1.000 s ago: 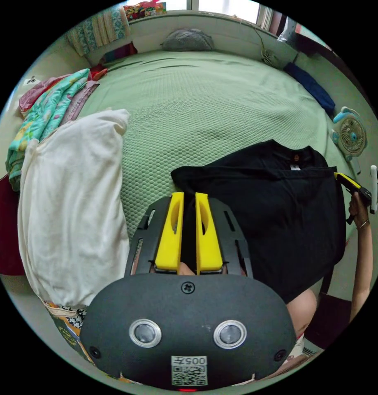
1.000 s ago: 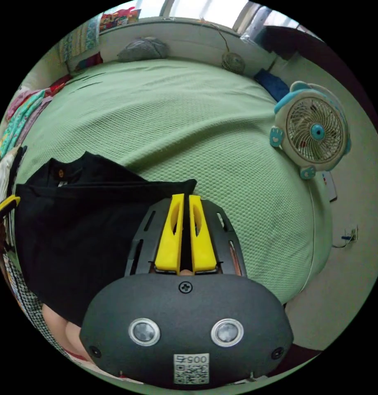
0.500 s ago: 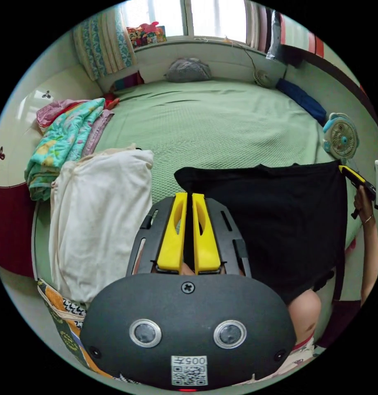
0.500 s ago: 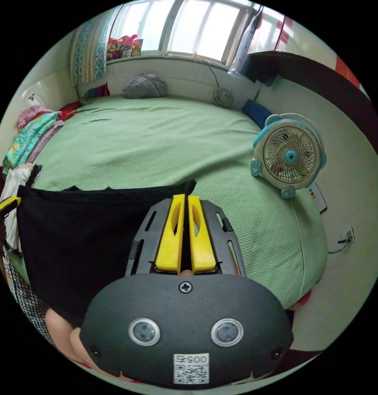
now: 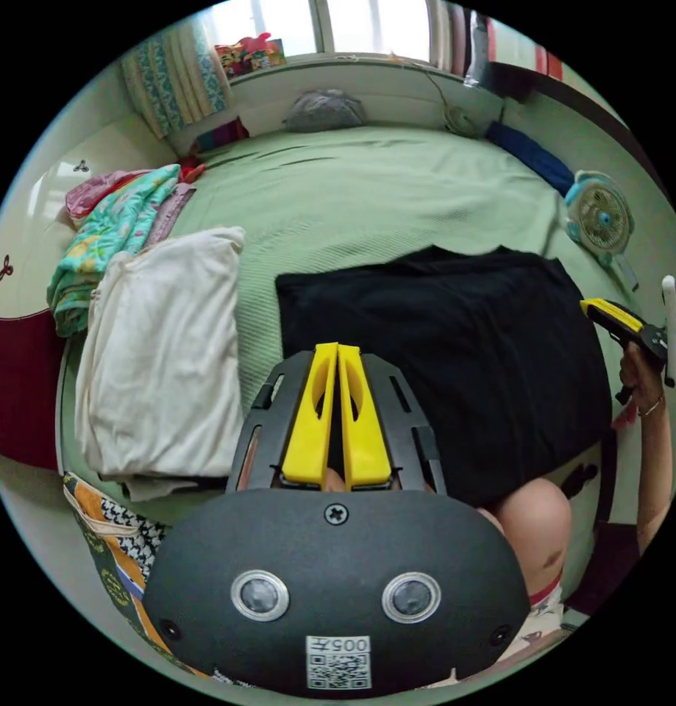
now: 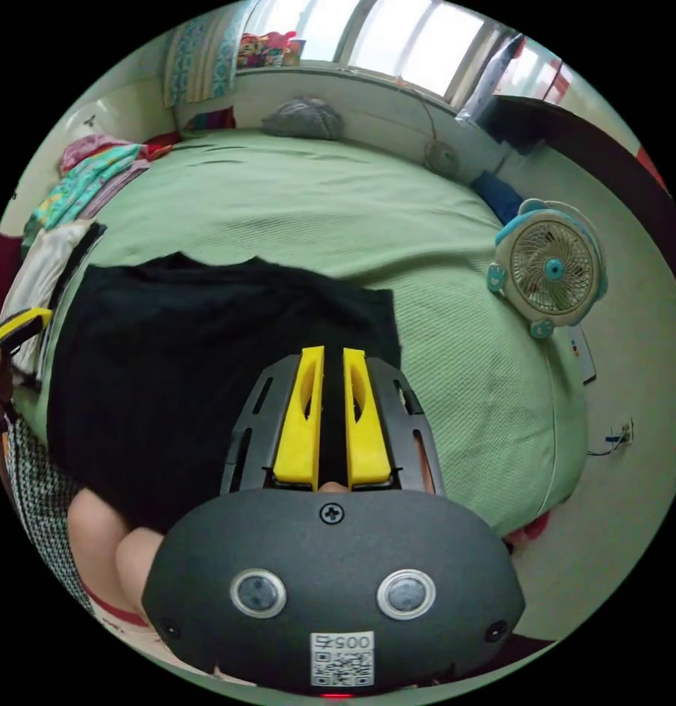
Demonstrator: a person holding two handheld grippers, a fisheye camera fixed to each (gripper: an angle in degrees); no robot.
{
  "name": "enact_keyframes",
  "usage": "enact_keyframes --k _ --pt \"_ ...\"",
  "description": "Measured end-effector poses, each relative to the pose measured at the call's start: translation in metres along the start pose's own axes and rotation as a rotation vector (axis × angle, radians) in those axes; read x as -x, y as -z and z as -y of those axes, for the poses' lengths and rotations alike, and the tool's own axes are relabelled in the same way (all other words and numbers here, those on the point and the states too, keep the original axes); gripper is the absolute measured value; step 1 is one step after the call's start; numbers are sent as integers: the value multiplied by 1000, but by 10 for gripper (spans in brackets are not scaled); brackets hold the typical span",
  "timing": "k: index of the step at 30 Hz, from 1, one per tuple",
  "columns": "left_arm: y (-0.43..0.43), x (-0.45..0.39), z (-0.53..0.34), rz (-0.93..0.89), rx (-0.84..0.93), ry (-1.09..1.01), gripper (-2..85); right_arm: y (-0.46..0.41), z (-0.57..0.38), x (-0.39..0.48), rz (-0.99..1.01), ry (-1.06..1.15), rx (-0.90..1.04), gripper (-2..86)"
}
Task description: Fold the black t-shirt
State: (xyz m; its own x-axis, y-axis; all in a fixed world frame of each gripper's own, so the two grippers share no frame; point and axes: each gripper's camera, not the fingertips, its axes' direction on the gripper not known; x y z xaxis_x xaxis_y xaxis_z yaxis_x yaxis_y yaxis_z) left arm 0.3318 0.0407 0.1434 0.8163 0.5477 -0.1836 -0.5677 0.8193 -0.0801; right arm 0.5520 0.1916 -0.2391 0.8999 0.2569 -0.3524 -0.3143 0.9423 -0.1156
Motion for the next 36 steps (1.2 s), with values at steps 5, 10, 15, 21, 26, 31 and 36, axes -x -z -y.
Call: enact_keyframes --k 5,10,15,21,26,31,36 --pt "-25 -39 -31 -59 83 72 -5 -9 -24 2 46 -131 86 -13" --pt "-29 -65 -45 -42 58 86 -4 -32 -34 8 6 -147 121 -14" --pt "-21 -84 -48 -69 90 116 -1 -34 -41 11 -17 -135 74 -15" --pt "19 -128 -60 -157 81 39 32 -14 -42 1 35 -110 124 -15" --pt "95 -229 -93 -280 -42 -196 65 32 -56 -16 -16 -111 38 -13" --pt "122 -341 -117 -368 -79 -365 98 72 -63 -41 -96 -107 -15 -13" --pt "113 -430 -128 -416 -50 -422 130 101 -77 -76 -130 -111 -29 -14"
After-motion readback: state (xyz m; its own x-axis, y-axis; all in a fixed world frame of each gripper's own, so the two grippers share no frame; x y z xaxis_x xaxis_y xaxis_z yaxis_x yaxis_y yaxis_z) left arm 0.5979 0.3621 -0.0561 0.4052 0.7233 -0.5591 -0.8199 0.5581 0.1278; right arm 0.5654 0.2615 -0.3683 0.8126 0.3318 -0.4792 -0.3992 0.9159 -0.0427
